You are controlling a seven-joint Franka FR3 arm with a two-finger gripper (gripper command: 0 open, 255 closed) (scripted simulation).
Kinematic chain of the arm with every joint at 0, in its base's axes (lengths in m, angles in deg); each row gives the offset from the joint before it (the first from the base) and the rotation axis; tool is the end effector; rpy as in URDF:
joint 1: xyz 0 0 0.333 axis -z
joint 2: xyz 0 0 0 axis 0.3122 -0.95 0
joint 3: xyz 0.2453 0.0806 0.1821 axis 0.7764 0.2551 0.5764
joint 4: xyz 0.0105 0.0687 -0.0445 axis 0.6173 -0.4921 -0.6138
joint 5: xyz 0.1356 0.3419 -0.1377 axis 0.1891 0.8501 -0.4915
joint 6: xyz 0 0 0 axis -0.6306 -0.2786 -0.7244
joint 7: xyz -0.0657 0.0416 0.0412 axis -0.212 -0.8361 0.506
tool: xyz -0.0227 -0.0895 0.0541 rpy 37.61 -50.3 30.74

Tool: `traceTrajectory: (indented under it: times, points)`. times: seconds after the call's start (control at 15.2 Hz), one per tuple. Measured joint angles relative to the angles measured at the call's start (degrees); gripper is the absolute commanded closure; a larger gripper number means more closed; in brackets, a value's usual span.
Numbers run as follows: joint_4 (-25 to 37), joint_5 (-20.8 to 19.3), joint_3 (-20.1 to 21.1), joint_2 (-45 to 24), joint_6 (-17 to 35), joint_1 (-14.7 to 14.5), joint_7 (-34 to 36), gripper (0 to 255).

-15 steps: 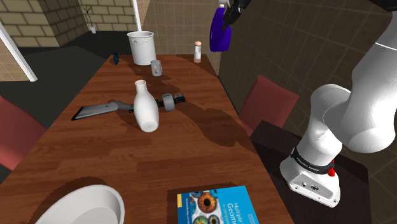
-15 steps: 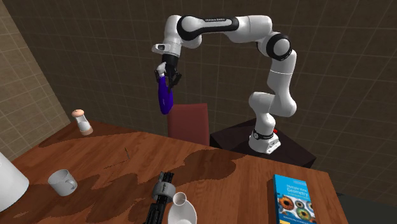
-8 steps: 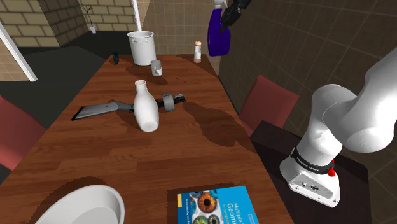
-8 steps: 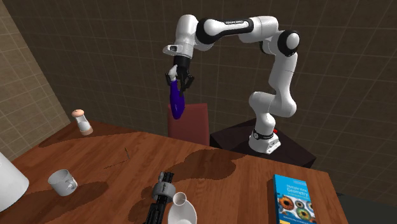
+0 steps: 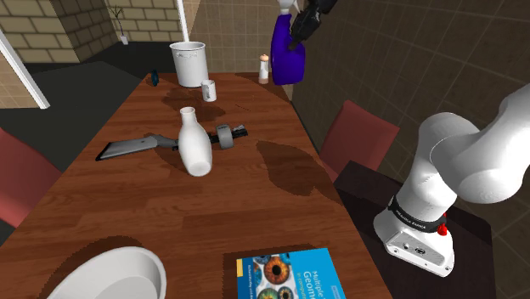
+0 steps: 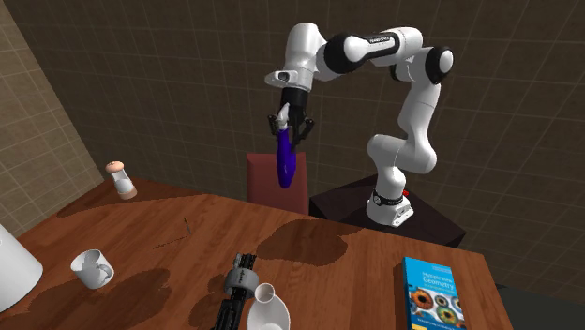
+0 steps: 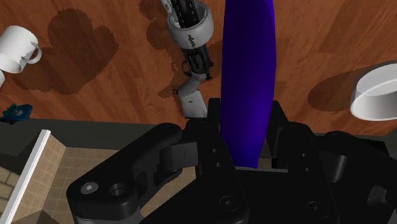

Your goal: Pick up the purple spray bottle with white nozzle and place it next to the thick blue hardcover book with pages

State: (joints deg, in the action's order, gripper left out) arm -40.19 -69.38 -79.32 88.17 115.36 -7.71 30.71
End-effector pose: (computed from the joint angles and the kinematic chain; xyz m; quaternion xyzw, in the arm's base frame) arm 0.4266 -0.0756 0.6137 -0.8803 -0.3826 -0.2561 0.1141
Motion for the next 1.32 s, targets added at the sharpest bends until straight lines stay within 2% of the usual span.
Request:
traceTrajectory:
  times: [0.66, 1.06, 1.32]
  points:
    - [-11.4, 0.1, 15.2, 9.2, 4.9, 0.7, 14.2, 255]
    - [-14.7, 1.7, 23.9, 12.1, 6.7, -0.5, 22.7, 255]
    - [-14.6, 3.0, 29.5, 11.6, 8.2, -1.7, 28.4, 255]
